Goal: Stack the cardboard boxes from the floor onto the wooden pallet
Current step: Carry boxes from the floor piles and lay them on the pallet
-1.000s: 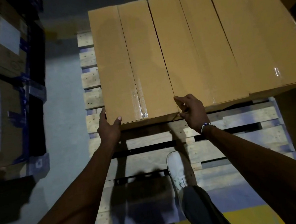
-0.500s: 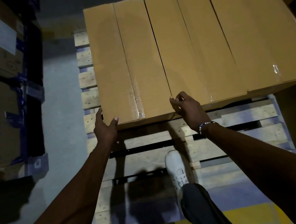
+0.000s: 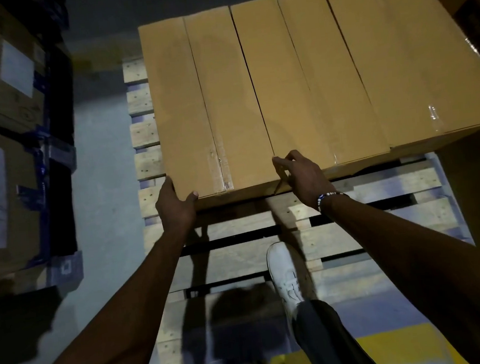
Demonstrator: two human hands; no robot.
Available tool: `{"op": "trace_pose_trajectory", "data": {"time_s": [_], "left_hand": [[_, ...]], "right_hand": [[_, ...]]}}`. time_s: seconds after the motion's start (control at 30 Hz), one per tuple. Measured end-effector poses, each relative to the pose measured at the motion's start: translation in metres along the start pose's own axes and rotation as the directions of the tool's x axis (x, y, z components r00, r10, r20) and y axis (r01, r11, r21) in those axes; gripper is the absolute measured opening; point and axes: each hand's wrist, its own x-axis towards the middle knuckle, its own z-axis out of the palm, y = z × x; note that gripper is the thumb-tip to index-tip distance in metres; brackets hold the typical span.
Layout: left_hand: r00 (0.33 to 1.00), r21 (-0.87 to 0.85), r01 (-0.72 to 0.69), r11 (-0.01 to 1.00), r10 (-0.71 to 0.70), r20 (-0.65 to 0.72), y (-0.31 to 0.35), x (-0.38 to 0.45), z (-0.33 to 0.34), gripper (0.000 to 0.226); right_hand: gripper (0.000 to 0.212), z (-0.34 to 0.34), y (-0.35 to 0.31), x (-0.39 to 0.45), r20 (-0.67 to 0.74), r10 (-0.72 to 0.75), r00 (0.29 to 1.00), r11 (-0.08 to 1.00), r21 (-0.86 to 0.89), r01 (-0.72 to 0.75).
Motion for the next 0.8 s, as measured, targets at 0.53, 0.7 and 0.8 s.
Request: {"op": "trace_pose_trajectory", "data": {"time_s": [0.53,0.7,0.8], "left_hand": [[0.964,-0.155,-0.210,0.965,0.231,0.132,0.155,-0.185,-0.154,0.055],[0.956,-0.228,-0.233,0.945,0.266,0.127,0.211,-0.274,-0.247,0.035],[0.961,-0.248,-0.222,0.943,0.254,0.105,0.234,-0.326,-0.287,0.027]], "right_hand": [[0.043,-0.193,-0.104,-0.172,-0.215,0.393,0.894,0.691,0.710,-0.132],[0.037,-0.290,-0.128,-0.277,-0.171,0.413,0.895,0.637,0.757,-0.149],[0.037,-0.337,-0.129,-0.339,-0.194,0.419,0.887,0.651,0.745,-0.145]]}}
